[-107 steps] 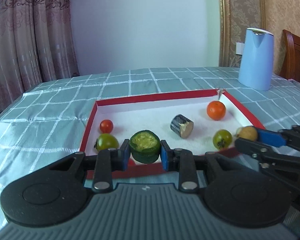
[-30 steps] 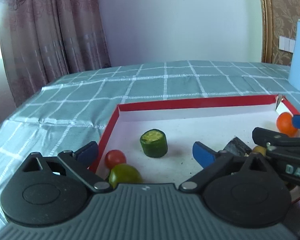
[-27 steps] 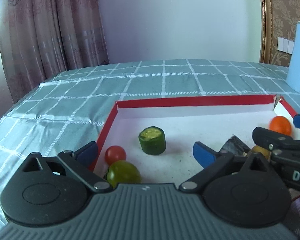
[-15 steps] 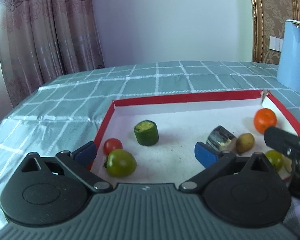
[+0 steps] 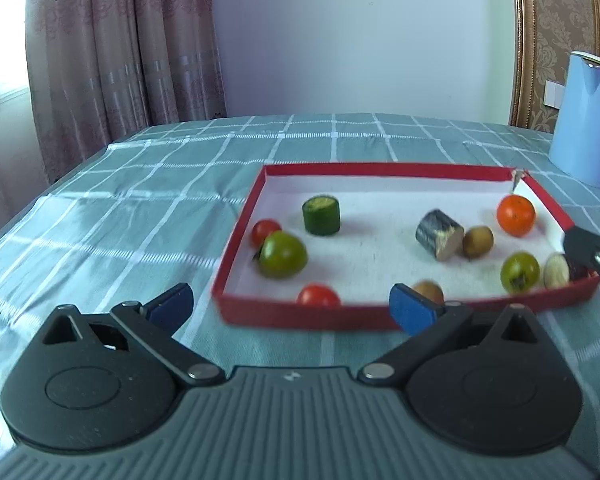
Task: Organize fruits
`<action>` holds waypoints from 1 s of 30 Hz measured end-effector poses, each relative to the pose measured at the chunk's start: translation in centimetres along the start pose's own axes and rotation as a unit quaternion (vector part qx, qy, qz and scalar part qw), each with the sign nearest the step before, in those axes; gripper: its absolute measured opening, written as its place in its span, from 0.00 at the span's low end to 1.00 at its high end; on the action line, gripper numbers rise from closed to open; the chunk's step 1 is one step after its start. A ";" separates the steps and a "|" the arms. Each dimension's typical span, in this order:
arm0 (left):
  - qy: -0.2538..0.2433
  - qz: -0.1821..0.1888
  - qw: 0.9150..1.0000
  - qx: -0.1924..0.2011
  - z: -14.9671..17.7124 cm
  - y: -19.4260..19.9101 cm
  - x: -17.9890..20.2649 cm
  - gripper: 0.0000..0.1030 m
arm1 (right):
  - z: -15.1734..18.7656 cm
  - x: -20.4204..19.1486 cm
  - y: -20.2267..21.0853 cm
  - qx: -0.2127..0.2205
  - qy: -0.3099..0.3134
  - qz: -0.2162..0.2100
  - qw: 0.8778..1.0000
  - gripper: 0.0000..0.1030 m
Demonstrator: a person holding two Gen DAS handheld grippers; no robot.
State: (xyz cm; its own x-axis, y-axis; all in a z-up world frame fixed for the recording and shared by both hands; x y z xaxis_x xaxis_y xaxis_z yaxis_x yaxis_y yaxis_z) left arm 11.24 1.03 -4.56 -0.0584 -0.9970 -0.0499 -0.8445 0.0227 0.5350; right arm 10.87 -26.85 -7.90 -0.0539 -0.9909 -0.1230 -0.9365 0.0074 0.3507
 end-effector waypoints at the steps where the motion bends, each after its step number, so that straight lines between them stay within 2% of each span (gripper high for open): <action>1: -0.001 -0.001 1.000 0.003 0.3 0.4 -0.1 1.00 | 0.0 -0.1 0.0 -0.001 0.004 0.000 1.000 0.83; 4: -0.003 -0.003 1.000 0.008 1.1 1.4 -0.2 1.00 | 0.3 -0.6 0.1 -0.001 0.016 0.000 1.000 0.83; 9: 0.002 0.023 1.000 0.014 1.1 3.0 0.5 1.00 | 0.9 -1.2 0.2 -0.015 0.031 -0.003 0.999 0.83; 12: -0.002 0.030 0.999 0.025 1.1 4.0 1.1 1.00 | 0.9 -1.0 0.8 -0.005 0.026 0.010 1.000 0.83; 14: -0.006 0.032 0.999 0.030 1.2 4.6 1.4 1.00 | 1.3 -0.8 1.0 -0.018 0.019 0.015 1.000 0.83; 19: -0.007 0.037 0.999 0.032 1.3 5.0 1.9 1.00 | 2.6 -1.1 1.2 -0.051 0.022 0.014 0.998 0.83; 30: -0.022 0.034 0.999 0.033 1.6 4.7 2.4 1.00 | 2.6 -1.2 1.4 -0.046 0.021 0.017 0.999 0.83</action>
Point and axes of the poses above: each gripper's, at about its wrist camera, not at the fingertips, and y roughly against the way its jaws point, x to its right, z to its underside, the point moved 7 cm from there along -y, roughly the way its jaws point, and after that the axes turned 2 degrees about z, right-handed, at the moved point
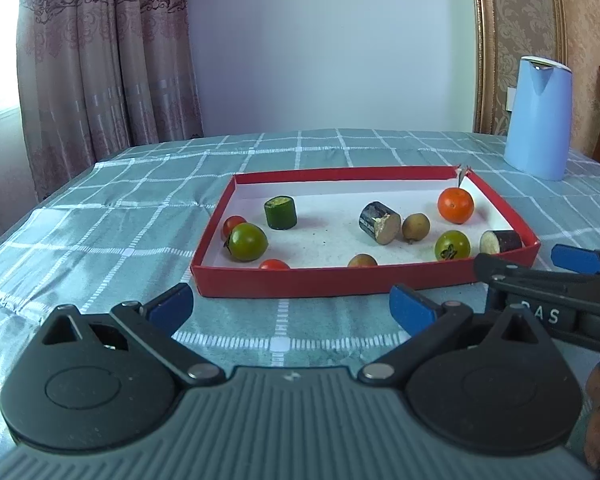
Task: Organize fruits
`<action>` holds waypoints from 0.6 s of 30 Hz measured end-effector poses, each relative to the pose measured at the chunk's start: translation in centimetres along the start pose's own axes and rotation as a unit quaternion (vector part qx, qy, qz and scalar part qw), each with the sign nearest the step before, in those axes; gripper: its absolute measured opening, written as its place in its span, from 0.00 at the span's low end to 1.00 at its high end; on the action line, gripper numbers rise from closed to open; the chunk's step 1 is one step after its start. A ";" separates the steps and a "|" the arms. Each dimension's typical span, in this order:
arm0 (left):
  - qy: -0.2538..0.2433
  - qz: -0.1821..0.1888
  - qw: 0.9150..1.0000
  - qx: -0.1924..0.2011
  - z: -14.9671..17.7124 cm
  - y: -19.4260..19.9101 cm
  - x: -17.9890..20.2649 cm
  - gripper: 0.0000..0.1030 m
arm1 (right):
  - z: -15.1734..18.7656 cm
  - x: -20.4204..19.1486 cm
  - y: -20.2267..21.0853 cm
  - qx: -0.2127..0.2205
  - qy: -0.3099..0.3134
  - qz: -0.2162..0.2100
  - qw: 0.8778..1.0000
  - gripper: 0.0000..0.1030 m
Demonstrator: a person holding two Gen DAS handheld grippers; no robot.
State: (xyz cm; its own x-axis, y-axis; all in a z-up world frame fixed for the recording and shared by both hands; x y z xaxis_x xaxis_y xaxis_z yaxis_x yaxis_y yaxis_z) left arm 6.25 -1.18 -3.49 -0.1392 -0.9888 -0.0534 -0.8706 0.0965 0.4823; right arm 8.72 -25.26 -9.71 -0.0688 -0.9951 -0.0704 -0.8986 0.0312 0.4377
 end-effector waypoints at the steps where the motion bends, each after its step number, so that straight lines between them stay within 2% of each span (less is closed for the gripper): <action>1: -0.003 -0.002 1.000 0.001 0.0 0.1 0.0 1.00 | 0.0 0.0 -0.1 -0.002 0.001 0.000 1.000 0.83; 12: -0.034 -0.017 0.999 0.021 0.0 0.3 0.8 1.00 | 0.2 -0.3 -0.4 -0.011 0.008 -0.003 1.000 0.83; 18: -0.027 0.003 1.000 0.012 0.2 0.1 1.0 1.00 | 0.2 -0.2 -0.4 -0.013 0.007 -0.003 1.000 0.84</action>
Point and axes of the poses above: each gripper's, at about its wrist camera, not at the fingertips, and y roughly against the way its jaws point, x to its right, z to its underside, the point moved 7 cm from there along -y, roughly the way its jaws point, and after that the axes turned 2 degrees about z, right-handed, at the moved point
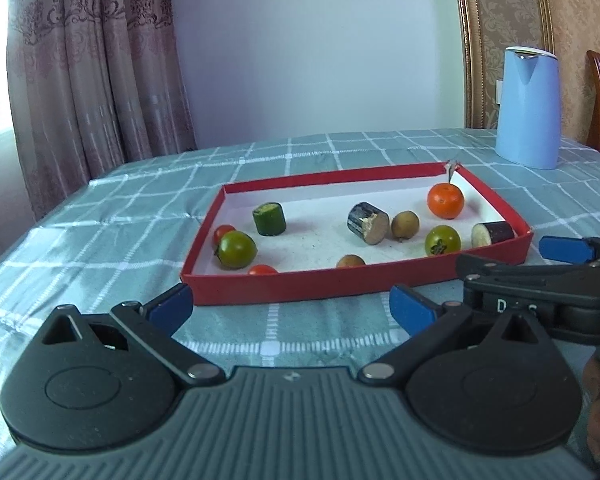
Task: Organize fruits
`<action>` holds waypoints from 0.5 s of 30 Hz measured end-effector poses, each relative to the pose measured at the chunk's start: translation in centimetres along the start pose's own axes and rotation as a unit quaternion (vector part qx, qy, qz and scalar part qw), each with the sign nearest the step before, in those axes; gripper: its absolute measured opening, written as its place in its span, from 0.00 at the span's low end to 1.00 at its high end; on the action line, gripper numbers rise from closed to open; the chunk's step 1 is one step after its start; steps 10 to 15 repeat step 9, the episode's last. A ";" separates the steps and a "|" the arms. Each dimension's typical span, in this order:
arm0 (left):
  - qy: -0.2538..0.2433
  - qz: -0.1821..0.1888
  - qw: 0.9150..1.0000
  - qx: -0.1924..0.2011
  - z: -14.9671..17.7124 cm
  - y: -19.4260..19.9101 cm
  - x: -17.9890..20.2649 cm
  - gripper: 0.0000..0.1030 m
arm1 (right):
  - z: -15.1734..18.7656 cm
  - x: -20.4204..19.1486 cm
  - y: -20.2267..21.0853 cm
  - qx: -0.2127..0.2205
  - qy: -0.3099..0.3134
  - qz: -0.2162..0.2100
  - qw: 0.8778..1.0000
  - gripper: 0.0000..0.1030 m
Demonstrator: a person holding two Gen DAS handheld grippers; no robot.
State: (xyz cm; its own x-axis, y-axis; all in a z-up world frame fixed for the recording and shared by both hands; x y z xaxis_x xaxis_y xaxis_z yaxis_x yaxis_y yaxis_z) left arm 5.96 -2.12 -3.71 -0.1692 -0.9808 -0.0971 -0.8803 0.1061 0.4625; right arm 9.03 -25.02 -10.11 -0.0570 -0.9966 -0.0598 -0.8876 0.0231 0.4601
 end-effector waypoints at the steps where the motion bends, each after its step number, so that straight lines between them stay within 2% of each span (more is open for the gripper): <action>1: 0.000 0.002 1.000 0.001 0.0 0.0 0.0 1.00 | 0.0 0.0 -0.1 -0.003 -0.001 -0.001 1.000 0.84; 4: 0.000 0.005 1.000 -0.002 0.3 -0.3 -0.1 1.00 | 0.3 -0.1 -0.3 -0.015 -0.001 -0.005 1.000 0.84; 9: -0.007 -0.021 1.000 -0.005 0.6 -1.1 -0.5 1.00 | 0.9 -0.4 -0.8 -0.043 0.000 -0.009 0.999 0.84; 15: -0.007 -0.021 1.000 -0.005 0.6 -1.1 -0.5 1.00 | 0.9 -0.4 -0.8 -0.043 0.000 -0.009 0.999 0.84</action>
Point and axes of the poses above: each gripper's, at about its wrist camera, not at the fingertips, and y roughly against the way its jaws point, x to its right, z to its underside, the point moved 7 cm from there along -y, roughly the way its jaws point, and after that the axes turned 2 degrees about z, right-handed, at the moved point
